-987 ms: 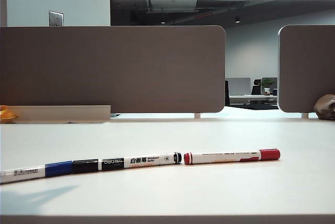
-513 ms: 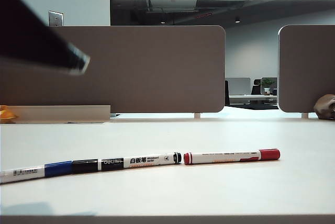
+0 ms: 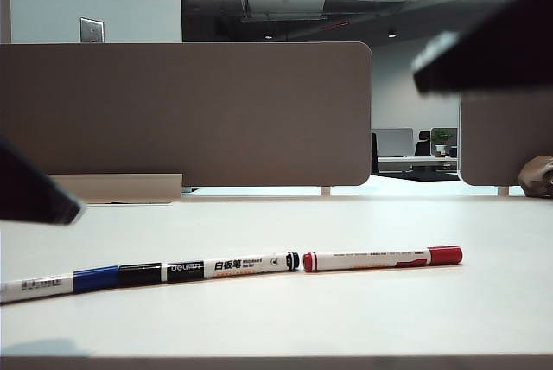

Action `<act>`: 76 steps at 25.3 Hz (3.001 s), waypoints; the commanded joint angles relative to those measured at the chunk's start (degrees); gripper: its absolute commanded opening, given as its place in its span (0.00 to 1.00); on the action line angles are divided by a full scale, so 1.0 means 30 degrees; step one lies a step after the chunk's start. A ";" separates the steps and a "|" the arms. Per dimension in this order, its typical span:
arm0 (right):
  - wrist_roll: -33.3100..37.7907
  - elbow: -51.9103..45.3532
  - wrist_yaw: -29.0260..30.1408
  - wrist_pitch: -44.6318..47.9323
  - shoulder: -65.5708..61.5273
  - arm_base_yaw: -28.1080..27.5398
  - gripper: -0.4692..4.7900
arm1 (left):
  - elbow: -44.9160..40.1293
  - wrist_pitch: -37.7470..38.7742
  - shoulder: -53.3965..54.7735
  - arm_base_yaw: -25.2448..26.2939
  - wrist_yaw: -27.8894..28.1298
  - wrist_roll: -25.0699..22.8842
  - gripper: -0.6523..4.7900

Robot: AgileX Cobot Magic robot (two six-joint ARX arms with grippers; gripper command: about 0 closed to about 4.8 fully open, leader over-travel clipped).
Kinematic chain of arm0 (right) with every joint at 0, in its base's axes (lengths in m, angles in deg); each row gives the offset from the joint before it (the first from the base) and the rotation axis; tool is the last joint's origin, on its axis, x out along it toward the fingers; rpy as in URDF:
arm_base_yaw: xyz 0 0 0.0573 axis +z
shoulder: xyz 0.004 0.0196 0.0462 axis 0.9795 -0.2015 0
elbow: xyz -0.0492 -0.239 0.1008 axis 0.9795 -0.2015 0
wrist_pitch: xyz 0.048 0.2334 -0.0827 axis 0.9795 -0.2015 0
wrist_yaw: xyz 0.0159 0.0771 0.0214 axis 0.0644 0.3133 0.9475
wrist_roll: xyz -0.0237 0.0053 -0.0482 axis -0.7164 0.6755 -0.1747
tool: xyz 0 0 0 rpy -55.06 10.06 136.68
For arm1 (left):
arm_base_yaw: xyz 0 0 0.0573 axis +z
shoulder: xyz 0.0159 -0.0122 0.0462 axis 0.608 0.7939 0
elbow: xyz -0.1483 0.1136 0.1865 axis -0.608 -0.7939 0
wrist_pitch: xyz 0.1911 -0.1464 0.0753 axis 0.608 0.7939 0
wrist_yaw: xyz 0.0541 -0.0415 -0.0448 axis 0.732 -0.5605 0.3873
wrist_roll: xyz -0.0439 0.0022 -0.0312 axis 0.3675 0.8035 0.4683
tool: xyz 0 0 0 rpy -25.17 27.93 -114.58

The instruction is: Pick up the markers one by one and line them up horizontally in a straight line on the table.

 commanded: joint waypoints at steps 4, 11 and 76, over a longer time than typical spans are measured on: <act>-0.0036 -0.1078 -0.0758 0.0998 0.0007 -0.0146 0.09 | -0.0044 -0.0270 -0.0029 0.3228 -0.1727 -0.0393 0.11; -0.0029 -0.1989 -0.2047 0.2856 0.0022 -0.3104 0.09 | -0.0546 -0.2521 -0.0036 0.9304 -0.4342 -0.0401 0.11; 0.1559 -0.2812 0.1486 0.4036 0.5858 -1.8950 0.09 | -0.2448 -0.4575 -0.5646 1.7690 -0.5931 -0.0401 0.11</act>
